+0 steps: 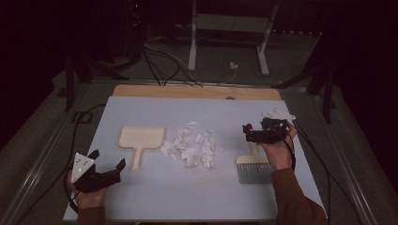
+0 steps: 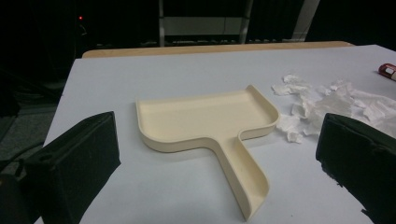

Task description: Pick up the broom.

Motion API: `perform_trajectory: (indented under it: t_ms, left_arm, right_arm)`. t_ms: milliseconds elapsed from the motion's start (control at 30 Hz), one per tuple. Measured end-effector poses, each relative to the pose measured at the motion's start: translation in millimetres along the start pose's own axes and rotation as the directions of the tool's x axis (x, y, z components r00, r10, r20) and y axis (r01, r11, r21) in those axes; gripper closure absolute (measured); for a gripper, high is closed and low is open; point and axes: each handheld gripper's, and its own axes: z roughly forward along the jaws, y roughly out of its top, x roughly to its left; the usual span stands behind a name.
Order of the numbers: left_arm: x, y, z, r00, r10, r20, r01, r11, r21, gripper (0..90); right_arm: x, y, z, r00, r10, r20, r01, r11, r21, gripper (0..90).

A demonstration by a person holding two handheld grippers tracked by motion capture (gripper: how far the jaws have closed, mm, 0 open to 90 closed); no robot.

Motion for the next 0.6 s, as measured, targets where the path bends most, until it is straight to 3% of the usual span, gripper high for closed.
perform_trajectory:
  t_ms: [300,600]
  left_arm:
    - [-2.2,0.7,2.1,1.0,0.004,-0.001,-0.004,1.0,0.004,0.7]
    - [-3.0,0.4,3.4,1.0,0.004,-0.001,-0.004,1.0,0.006,0.6]
  right_arm:
    - [-9.5,8.1,12.1,0.9995,0.03,0.002,-0.03,0.999,0.016,0.0]
    - [-15.4,8.0,32.7,0.9992,0.037,0.014,-0.038,0.996,0.078,0.0]
